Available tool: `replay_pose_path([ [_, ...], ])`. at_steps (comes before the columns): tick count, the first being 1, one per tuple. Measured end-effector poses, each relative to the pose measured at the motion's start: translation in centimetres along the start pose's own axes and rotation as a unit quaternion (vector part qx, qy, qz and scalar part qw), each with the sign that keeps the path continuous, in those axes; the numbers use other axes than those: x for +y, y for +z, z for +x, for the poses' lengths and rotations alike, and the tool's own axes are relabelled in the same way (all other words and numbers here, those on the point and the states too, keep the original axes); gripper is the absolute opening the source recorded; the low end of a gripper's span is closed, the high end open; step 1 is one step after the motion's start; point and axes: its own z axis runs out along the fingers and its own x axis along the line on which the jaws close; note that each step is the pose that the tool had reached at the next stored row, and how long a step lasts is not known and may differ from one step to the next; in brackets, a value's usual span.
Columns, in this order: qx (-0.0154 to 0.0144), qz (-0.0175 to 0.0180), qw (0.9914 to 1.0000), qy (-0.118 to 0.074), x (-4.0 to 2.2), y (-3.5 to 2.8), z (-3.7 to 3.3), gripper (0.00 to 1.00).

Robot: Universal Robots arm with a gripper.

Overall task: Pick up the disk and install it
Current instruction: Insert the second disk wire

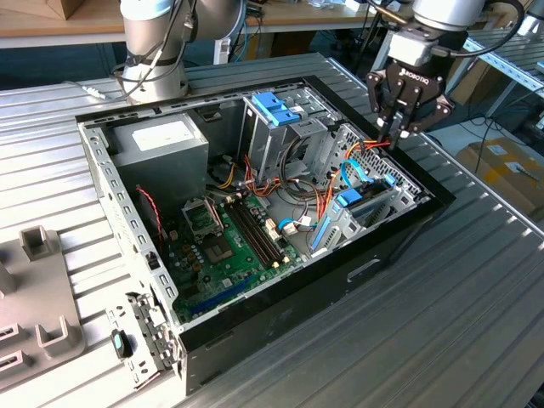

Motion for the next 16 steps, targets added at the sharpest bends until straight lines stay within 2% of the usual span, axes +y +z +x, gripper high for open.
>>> replay_pose_path([
  [2, 0.0003, 0.004, 0.99943, -0.034, 0.0, 0.0, 0.0, 0.29],
  [4, 0.0004, 0.0062, 0.99866, -0.051, 0.0, 0.01, 0.0, 0.29],
  [6, 0.0008, 0.01, 0.99648, -0.083, 0.0, 0.0, 0.0, 0.29],
  [8, 0.0012, 0.0132, 0.9938, -0.11, 0.0, 0.0, 0.0, 0.29],
  [9, 0.0014, 0.0149, 0.99206, -0.125, 0.0, 0.0, 0.0, 0.29],
  [10, 0.0017, 0.0172, 0.98931, -0.145, 0.0, 0.0, 0.0, 0.29],
  [11, 0.0025, 0.0204, 0.98459, -0.174, 0.0, 0.0, 0.0, 0.29],
  [12, 0.0029, 0.0225, 0.98118, -0.192, 0.0, 0.0, 0.0, 0.29],
  [13, 0.0029, 0.0228, 0.98062, -0.195, 0.0, 0.0, 0.0, 0.29],
  [16, 0.003, 0.0228, 0.98059, -0.195, 0.0, 0.0, 0.0, 0.29],
])
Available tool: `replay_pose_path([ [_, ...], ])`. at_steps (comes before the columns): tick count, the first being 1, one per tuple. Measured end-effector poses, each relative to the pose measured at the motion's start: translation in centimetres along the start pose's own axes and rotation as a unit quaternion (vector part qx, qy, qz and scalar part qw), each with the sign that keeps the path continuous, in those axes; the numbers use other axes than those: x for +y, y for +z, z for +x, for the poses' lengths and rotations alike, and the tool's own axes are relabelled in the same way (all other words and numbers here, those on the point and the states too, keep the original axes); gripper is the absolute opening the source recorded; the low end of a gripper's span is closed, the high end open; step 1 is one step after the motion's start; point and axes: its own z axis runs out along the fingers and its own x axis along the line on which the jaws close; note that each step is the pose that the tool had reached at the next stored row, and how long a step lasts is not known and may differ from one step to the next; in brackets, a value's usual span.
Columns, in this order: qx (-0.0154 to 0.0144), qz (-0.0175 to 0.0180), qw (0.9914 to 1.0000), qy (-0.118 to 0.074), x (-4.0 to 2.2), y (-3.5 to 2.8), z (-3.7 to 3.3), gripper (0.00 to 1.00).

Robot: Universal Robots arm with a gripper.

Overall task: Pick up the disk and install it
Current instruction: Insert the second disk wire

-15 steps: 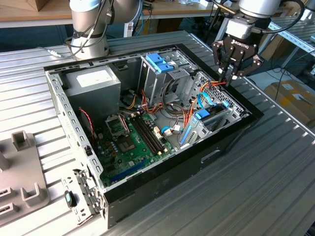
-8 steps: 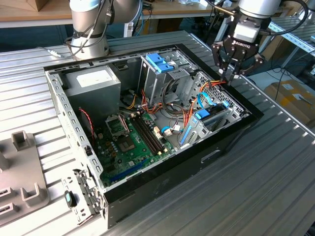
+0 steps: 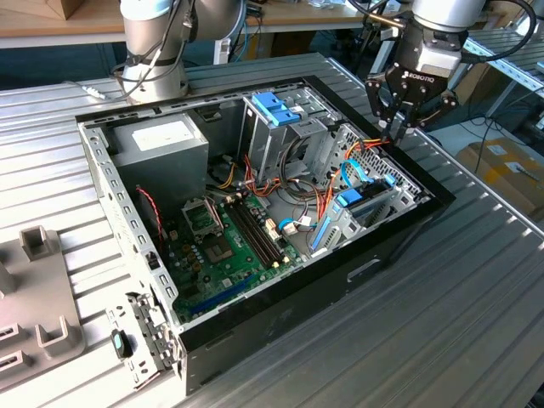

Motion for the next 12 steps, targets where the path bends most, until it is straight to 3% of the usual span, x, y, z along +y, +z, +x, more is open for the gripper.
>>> replay_pose_path([
  [4, 0.0, 0.0001, 1.0, -0.001, 0.0, 0.0, 0.0, 0.29],
  [9, 0.0003, 0.0034, 0.9996, -0.028, 0.0, 0.0, 0.0, 0.29],
  [11, 0.0006, 0.0068, 0.99842, -0.056, 0.0, 0.0, 0.0, 0.29],
  [12, 0.0009, 0.0093, 0.997, -0.077, 0.0, 0.0, 0.0, 0.29],
])
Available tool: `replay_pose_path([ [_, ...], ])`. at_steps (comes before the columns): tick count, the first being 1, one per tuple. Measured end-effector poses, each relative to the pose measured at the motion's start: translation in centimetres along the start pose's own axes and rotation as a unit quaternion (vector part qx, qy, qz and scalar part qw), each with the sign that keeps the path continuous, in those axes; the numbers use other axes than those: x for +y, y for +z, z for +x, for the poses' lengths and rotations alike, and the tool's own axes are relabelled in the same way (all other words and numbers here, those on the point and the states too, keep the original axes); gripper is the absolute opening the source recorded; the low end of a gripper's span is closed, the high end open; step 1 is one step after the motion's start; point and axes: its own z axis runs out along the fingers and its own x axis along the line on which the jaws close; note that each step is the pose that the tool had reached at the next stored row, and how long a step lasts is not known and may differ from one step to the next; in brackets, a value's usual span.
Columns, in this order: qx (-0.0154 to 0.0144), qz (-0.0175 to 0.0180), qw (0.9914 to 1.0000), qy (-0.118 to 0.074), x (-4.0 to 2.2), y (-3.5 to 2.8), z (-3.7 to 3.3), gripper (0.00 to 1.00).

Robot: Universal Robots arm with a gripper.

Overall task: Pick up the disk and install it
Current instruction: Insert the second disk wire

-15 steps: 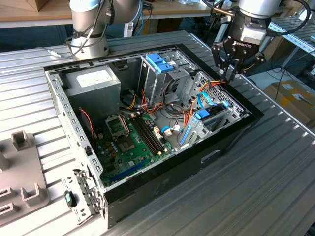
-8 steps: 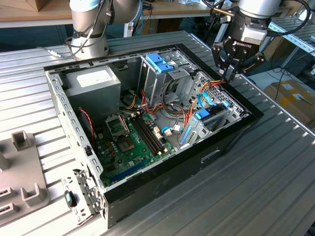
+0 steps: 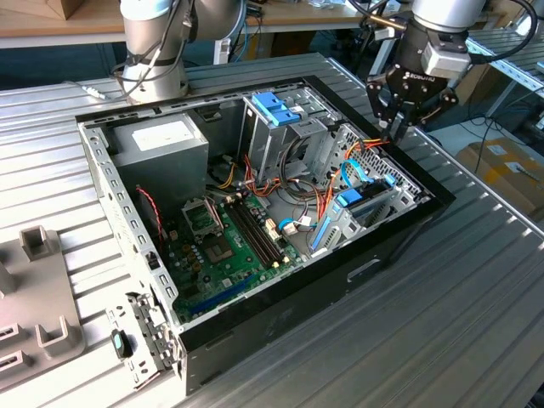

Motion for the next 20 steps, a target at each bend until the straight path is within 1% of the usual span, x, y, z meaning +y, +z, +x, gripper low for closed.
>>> replay_pose_path([
  [2, 0.0002, 0.0025, 0.99979, -0.02, 0.0, 0.0, 0.0, 0.29],
  [3, 0.0004, 0.0049, 0.99919, -0.04, 0.0, 0.0, 0.0, 0.29],
  [5, 0.0006, 0.0077, 0.998, -0.063, 0.0, 0.0, 0.0, 0.29],
  [7, 0.0009, 0.0104, 0.99631, -0.085, 0.0, 0.0, 0.0, 0.29],
  [9, 0.0011, 0.0131, 0.9942, -0.107, 0.0, 0.0, 0.0, 0.29],
  [11, 0.0013, 0.0155, 0.99183, -0.127, 0.0, 0.01, 0.0, 0.29],
  [12, 0.0015, 0.017, 0.99012, -0.139, 0.0, 0.01, 0.0, 0.29],
  [14, 0.0015, 0.0178, 0.98929, -0.145, -0.02, 0.01, -0.02, 0.29],
  [17, 0.0015, 0.0183, 0.98861, -0.149, -0.15, 0.04, -0.14, 0.29],
  [19, 0.0016, 0.0185, 0.98829, -0.151, -0.2, 0.07, -0.11, 0.29],
  [20, 0.0016, 0.0188, 0.98797, -0.153, -0.29, 0.12, -0.01, 0.29],
])
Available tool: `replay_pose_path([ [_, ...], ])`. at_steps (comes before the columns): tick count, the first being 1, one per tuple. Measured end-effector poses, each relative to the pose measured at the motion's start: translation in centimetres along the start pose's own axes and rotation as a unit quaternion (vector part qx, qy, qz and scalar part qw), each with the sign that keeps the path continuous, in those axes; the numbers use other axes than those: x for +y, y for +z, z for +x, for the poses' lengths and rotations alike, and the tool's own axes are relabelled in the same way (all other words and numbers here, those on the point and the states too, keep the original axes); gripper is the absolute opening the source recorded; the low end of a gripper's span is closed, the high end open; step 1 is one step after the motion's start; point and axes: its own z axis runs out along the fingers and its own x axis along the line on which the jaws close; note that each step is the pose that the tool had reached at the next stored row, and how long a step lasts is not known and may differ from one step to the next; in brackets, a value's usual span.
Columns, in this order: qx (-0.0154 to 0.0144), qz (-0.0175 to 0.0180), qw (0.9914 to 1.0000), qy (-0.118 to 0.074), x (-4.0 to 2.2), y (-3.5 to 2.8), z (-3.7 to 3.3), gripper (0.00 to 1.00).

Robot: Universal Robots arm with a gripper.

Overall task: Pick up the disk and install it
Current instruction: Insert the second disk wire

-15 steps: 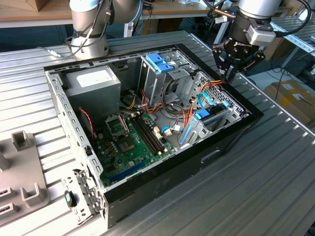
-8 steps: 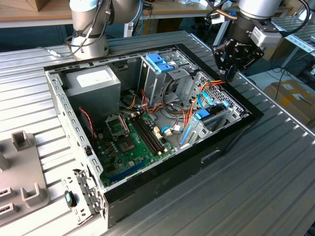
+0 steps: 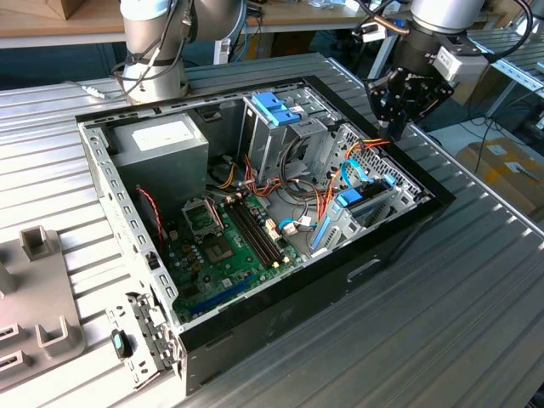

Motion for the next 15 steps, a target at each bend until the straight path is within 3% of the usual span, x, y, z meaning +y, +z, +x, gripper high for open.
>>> replay_pose_path([
  [15, 0.0, 0.0001, 1.0, -0.002, 0.0, 0.05, 0.22, 0.29],
])
